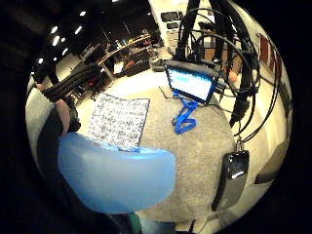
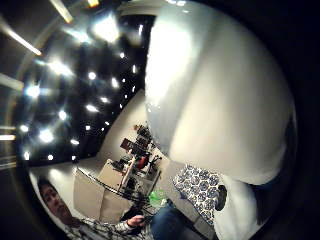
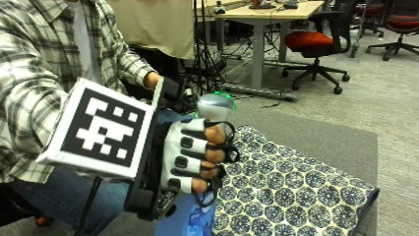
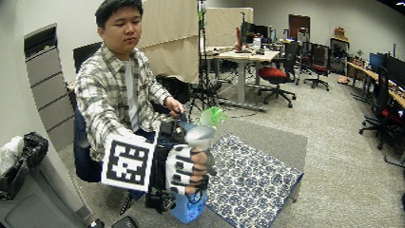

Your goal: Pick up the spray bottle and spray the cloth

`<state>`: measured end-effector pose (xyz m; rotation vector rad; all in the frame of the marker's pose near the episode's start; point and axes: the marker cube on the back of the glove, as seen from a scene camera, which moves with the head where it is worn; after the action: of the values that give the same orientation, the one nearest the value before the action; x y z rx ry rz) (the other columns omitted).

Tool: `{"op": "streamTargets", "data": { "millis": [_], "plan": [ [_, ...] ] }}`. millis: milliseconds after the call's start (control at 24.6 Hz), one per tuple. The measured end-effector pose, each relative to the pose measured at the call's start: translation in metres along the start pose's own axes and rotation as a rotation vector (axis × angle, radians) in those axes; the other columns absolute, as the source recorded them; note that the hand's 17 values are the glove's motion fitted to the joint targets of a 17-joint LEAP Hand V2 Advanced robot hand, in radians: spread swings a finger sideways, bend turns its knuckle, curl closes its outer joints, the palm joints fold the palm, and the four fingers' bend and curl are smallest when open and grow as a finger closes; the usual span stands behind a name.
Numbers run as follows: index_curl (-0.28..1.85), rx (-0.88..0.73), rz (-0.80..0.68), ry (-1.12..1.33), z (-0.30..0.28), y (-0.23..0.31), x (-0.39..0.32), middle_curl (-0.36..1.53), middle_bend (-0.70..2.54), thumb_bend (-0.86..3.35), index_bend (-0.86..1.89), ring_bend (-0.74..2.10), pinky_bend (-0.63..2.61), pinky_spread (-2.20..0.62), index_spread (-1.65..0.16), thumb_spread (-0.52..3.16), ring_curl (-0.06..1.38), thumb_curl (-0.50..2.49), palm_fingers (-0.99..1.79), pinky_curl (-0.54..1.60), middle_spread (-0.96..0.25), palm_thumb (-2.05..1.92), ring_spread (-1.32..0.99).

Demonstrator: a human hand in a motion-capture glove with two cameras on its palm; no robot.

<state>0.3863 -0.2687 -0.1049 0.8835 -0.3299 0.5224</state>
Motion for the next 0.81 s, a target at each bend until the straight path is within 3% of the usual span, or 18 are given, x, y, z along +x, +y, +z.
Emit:
{"op": "streamTargets", "data": {
  "millis": [814],
  "plan": [
    [0.59, -0.315, -0.374, 0.363, 0.056, 0.02, -0.097, 0.56, 0.62, -0.03, 0.32, 0.63, 0.43, -0.17, -0.26, 0.16, 0.5, 0.79, 1.29, 0.4, -0.13, 1.09, -0.21]
  ]
}}
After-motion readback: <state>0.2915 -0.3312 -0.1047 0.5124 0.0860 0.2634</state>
